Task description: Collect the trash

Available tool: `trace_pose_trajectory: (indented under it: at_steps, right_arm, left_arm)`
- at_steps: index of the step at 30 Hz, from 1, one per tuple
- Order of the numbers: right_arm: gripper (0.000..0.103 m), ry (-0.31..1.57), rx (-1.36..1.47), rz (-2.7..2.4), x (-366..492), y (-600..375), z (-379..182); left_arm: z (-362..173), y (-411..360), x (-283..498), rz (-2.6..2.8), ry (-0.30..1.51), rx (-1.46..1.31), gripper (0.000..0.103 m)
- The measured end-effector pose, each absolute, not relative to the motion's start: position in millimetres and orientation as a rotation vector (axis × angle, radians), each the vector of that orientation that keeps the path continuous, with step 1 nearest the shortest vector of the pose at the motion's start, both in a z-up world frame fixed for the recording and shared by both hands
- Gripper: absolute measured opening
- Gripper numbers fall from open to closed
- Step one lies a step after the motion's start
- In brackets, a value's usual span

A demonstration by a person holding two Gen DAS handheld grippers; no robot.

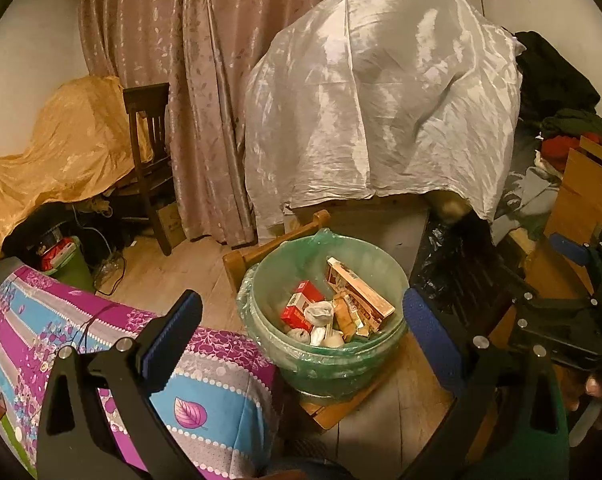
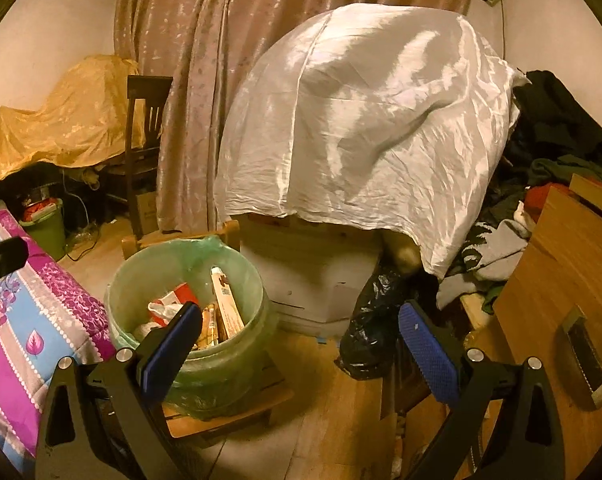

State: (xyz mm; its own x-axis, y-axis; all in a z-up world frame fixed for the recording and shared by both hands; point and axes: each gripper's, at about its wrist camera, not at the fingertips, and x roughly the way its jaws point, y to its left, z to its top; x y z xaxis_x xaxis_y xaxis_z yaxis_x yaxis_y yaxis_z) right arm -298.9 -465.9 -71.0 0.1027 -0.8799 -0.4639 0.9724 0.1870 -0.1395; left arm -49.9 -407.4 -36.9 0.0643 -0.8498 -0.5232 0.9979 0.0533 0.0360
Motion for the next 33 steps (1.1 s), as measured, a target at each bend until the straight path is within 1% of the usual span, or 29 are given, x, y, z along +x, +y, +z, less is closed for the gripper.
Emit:
trace_pose_trajectory:
  at_steps: [8, 14, 22, 33]
  right_arm:
    - [0.098, 0.539, 0.250, -1.325, -292, -472, -76]
    - [0.098, 0.527, 0.227, -1.262, -283, -474, -75]
    - [0.098, 0.534, 0.211, -1.181, -278, -479, -75]
    - [0.098, 0.593, 0.159, -1.106, -270, -480, -85]
  left_arm:
    - [-36, -409, -46, -1.458, 0.439, 0.424, 0.097]
    - [-36, -410, -45, -1.449, 0.444, 0.431, 0.097]
    - [-36, -417, -52, -1.438, 0.421, 0.462, 0.097]
    - [-34, -424, -54, -1.427, 0.407, 0.481, 0.097]
